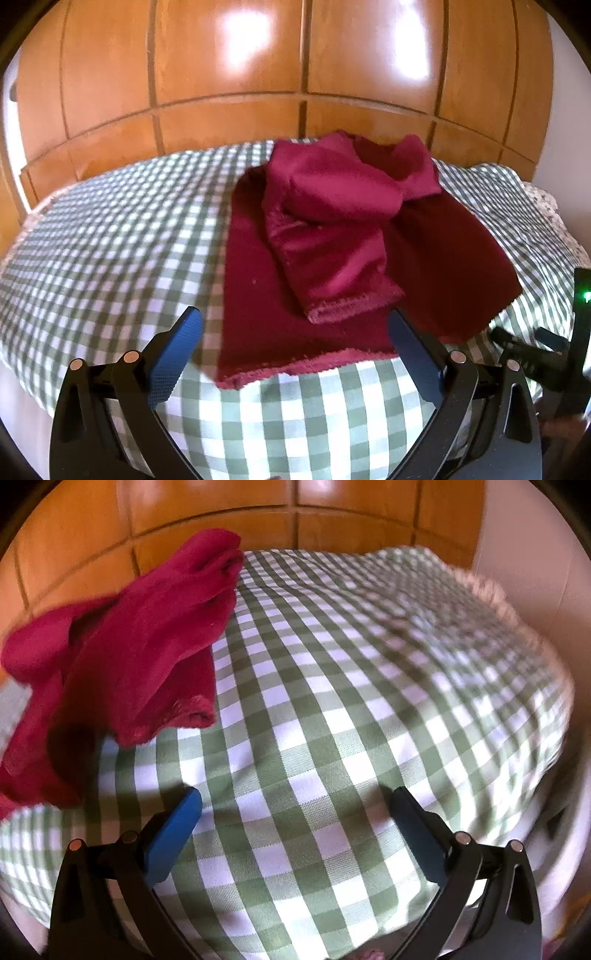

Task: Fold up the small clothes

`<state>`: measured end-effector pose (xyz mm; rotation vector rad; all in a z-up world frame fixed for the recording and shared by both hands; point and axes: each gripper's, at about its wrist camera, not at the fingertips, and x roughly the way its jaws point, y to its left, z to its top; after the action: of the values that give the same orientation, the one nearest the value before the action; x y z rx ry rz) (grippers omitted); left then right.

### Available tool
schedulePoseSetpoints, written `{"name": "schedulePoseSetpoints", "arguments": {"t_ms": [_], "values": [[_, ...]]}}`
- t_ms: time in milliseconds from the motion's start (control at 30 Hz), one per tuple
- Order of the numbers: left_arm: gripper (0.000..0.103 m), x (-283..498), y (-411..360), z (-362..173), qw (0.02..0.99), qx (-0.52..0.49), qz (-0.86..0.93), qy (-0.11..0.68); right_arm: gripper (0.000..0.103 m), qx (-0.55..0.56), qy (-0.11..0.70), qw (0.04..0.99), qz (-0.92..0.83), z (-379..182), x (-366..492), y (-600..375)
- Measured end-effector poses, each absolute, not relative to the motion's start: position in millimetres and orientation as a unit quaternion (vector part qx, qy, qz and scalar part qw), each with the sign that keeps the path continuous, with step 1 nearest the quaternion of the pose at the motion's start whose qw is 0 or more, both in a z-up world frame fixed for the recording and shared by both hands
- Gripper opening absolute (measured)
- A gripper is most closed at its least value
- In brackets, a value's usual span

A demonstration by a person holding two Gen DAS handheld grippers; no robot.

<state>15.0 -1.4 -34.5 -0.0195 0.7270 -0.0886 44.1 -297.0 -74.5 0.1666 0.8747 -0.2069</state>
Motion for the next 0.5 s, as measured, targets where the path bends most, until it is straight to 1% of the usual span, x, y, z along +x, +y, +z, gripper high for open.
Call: {"name": "schedulePoseSetpoints", "arguments": {"t_ms": [167,267,367,400,500], "values": [[0.098,28.5,-3.0,-37.7,0.924,-0.036,-0.082,0.373,0.101,0.073,0.417,0.9,-0.104,-73.8,41.4,-295.9],[0.097,37.2,-16.5,-34.0,0.924,-0.014,-0.105,0.368,0.101,0.071,0.418,0.9,-0.104,-71.3,43.3,-292.9],[0.089,52.8,-34.5,-32.6,0.924,0.017,-0.117,0.365,0.101,0.061,0.421,0.899,-0.106,-67.9,41.9,-290.4],[0.085,61.2,-40.3,-33.0,0.923,0.027,-0.116,0.365,0.101,0.058,0.421,0.899,-0.105,-66.2,43.0,-289.9],[0.084,92.1,-53.9,-31.1,0.926,0.047,-0.101,0.361,0.101,0.044,0.402,0.907,-0.112,-53.9,42.1,-290.7]]}}
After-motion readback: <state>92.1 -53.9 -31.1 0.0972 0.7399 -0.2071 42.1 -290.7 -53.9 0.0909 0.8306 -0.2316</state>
